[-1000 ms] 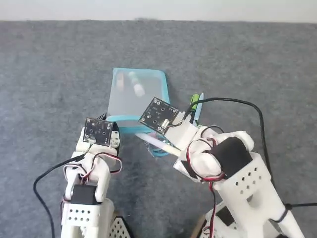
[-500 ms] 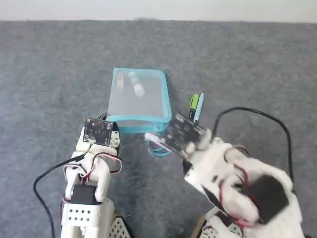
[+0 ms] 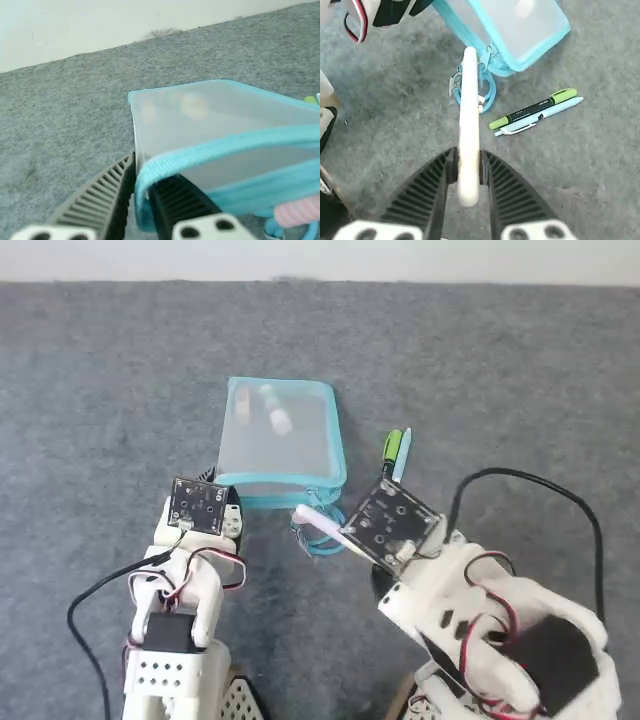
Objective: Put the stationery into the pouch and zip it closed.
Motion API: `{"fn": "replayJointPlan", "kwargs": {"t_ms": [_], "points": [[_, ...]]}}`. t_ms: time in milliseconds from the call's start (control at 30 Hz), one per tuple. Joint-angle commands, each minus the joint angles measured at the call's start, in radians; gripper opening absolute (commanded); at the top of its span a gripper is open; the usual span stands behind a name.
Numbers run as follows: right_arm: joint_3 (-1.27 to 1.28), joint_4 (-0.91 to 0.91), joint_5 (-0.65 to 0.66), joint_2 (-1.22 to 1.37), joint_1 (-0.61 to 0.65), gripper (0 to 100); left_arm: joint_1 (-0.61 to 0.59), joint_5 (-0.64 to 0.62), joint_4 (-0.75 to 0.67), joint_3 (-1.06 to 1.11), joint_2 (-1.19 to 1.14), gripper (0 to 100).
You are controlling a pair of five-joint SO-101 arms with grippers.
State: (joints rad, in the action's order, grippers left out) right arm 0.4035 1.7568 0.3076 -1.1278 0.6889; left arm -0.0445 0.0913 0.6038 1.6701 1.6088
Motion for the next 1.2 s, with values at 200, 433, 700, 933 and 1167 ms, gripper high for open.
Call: {"fn": "replayJointPlan", "kwargs": {"t_ms": [200, 433, 700, 933, 1167], "points": [[-0.057, 0.004, -0.020, 0.022, 0.081, 0.7, 0.003, 0.009, -0.041, -0.012, 0.014, 1], [-0.057, -0.137, -0.020, 0.177, 0.079, 0.7, 0.003, 0.009, -0.040, -0.010, 0.011, 1], [-0.098, -0.223, -0.068, 0.278, -0.007, 0.7, 0.003, 0.009, -0.038, -0.010, 0.012, 1], [-0.204, -0.171, -0.077, 0.159, -0.059, 0.7, 0.003, 0.009, -0.043, -0.010, 0.014, 1], [-0.315, -0.116, -0.092, 0.099, -0.059, 0.7, 0.003, 0.009, -0.043, -0.010, 0.014, 1]]}}
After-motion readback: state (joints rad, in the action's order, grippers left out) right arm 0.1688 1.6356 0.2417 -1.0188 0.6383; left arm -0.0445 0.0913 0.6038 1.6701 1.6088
